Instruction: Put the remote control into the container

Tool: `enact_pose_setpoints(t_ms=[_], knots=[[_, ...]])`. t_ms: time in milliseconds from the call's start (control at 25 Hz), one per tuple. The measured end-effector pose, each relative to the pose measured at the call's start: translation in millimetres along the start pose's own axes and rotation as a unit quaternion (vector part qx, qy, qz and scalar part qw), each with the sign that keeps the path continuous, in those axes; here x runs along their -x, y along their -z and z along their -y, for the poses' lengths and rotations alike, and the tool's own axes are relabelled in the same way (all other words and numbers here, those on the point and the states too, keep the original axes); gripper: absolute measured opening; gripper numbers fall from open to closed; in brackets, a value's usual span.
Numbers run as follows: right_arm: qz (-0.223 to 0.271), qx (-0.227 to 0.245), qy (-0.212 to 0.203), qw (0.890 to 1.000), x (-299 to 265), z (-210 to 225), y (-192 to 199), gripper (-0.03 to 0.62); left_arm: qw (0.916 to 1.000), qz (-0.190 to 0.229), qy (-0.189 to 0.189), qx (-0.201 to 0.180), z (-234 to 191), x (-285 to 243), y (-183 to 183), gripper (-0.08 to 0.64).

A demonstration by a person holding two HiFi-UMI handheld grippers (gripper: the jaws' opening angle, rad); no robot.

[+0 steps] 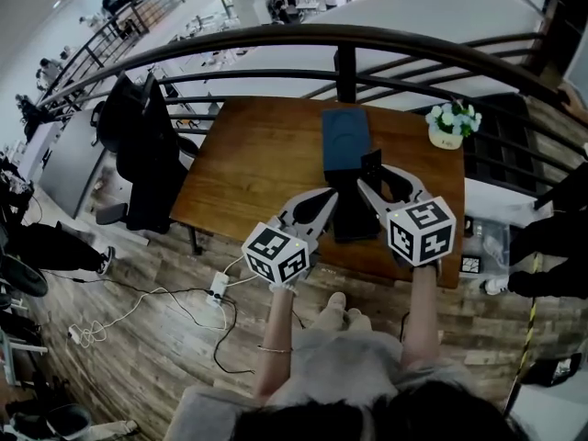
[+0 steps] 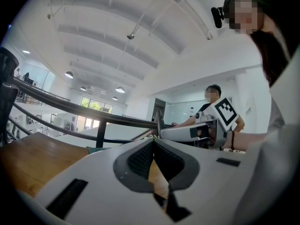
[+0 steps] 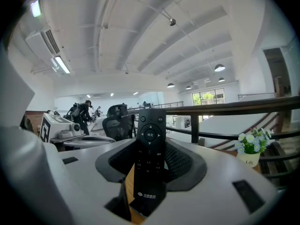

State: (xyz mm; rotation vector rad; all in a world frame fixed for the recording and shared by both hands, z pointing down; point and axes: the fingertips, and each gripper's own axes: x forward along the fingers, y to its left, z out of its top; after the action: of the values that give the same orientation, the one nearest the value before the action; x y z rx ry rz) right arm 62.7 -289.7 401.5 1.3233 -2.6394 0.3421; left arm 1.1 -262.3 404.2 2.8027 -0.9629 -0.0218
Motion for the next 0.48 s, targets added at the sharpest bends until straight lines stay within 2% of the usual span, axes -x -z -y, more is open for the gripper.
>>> enact_pose_setpoints(t_ms=[480], knots=[[-0.042,-0.011,0.027,0.999,-43.0,14.6,17.9,0.199,0.9984,-0.034,0.033,0.030,-43.5,-17.1,27.1,0.004]])
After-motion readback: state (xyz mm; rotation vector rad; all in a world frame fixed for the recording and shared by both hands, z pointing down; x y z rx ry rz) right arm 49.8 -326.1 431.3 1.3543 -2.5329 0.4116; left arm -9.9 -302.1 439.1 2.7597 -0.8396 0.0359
